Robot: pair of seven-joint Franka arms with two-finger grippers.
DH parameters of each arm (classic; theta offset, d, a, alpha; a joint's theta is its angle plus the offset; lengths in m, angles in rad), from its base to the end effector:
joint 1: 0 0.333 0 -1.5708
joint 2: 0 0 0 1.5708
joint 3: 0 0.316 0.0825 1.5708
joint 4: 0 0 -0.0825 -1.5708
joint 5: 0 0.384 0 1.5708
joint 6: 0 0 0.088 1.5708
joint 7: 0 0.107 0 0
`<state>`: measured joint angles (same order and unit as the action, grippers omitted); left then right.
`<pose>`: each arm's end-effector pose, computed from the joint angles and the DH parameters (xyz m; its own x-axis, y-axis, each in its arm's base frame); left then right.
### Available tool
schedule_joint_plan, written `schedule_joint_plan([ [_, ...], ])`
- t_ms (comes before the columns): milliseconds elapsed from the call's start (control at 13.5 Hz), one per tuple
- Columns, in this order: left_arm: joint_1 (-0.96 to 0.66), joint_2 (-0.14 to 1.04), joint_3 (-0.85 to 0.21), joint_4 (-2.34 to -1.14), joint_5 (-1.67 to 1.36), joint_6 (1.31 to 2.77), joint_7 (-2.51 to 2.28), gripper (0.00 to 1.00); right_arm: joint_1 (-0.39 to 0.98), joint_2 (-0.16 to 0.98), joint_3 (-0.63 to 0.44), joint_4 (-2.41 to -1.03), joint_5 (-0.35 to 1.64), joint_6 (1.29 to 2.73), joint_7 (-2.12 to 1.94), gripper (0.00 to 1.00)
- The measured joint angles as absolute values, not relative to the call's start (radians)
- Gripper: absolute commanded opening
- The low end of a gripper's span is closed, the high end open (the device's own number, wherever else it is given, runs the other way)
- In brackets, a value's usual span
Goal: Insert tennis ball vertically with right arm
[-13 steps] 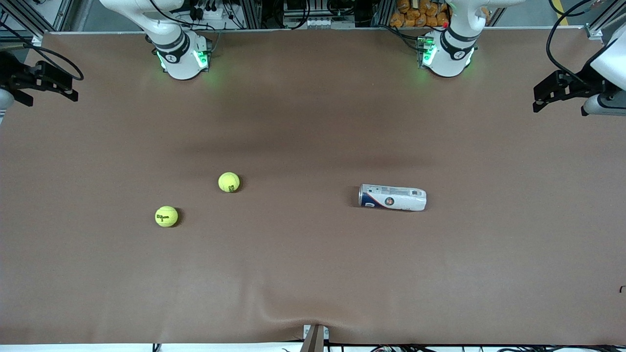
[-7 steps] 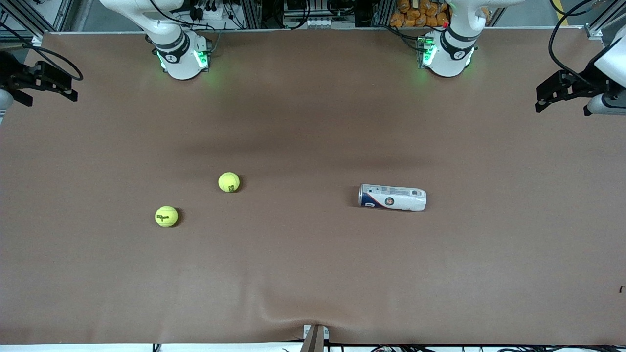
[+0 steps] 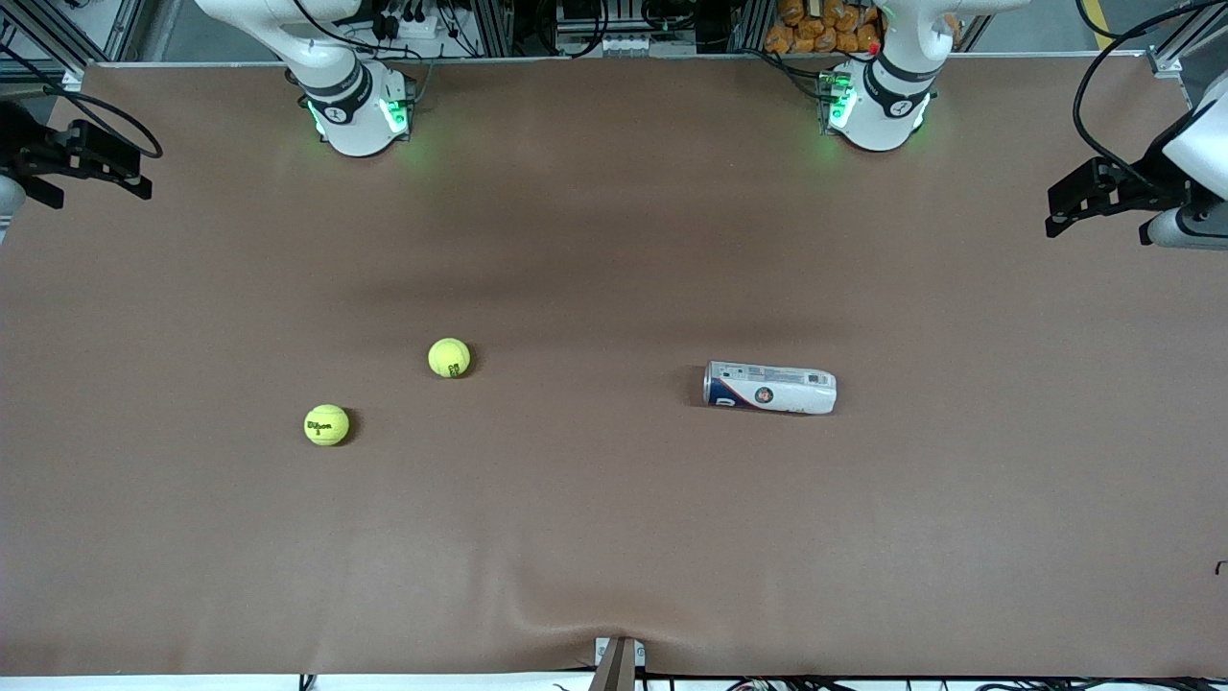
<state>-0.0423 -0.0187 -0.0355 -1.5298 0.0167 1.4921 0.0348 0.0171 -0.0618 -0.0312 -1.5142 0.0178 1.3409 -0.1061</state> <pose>0.5394 -0.0404 0.6471 0.9936 -0.1110 -0.0196 -0.1113 -0.9936 -0.0167 0.5099 -0.0056 0.6647 0.9894 0.0962 -0.1086 0.0934 -0.9951 -0.0313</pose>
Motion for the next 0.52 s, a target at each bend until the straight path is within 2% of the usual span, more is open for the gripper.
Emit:
schedule_joint_plan([
  [520,-0.045,-0.013,-0.037,-1.546,0.015,1.484,0.035,1.00,0.017,-0.062,-0.031,-1.514,0.018,1.341,-0.106,1.00],
])
